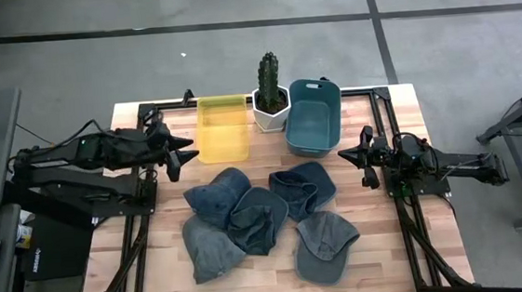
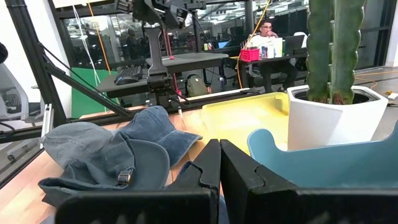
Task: Pick & Place hat
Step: Put the left blue cap into the yellow bin
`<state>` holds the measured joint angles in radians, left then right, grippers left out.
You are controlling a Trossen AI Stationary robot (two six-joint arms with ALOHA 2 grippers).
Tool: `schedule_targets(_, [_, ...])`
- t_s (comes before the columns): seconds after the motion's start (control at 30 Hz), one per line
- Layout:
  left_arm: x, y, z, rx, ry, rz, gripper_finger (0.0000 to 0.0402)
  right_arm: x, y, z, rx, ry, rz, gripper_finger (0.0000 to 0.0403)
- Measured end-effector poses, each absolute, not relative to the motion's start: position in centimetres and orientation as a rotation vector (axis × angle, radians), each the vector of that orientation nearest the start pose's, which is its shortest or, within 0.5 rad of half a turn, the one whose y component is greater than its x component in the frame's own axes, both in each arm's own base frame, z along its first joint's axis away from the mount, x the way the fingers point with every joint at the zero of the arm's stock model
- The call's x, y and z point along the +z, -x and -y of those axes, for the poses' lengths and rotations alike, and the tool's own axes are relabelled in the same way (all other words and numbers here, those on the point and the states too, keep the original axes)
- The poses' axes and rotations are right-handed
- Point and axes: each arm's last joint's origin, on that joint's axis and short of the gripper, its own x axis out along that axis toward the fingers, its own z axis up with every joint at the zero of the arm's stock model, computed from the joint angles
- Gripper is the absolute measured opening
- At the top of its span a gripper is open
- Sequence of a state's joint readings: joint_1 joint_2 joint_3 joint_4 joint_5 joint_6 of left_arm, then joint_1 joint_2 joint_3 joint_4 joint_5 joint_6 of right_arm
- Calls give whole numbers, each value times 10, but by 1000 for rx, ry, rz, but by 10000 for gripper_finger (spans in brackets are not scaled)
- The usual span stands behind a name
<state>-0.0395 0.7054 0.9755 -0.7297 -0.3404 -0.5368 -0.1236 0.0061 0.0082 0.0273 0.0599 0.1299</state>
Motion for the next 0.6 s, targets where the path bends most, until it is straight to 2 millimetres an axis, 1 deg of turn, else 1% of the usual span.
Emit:
schedule_targets(0.23, [373,-140,-3,424,498,-477,199,168,-97,14,-181,-129,41,1])
schedule_targets(0.37, [381,-153,-1,451,583,-585,199,168,-97,14,-181,-129,41,1])
schedule_targets(0.47, [379,-166,0,489,629,-698,199,168,-97,14,-182,-129,41,1])
schedule_targets(0.6, [371,-186,3,523,734,-830,199,168,-97,14,-181,-129,41,1])
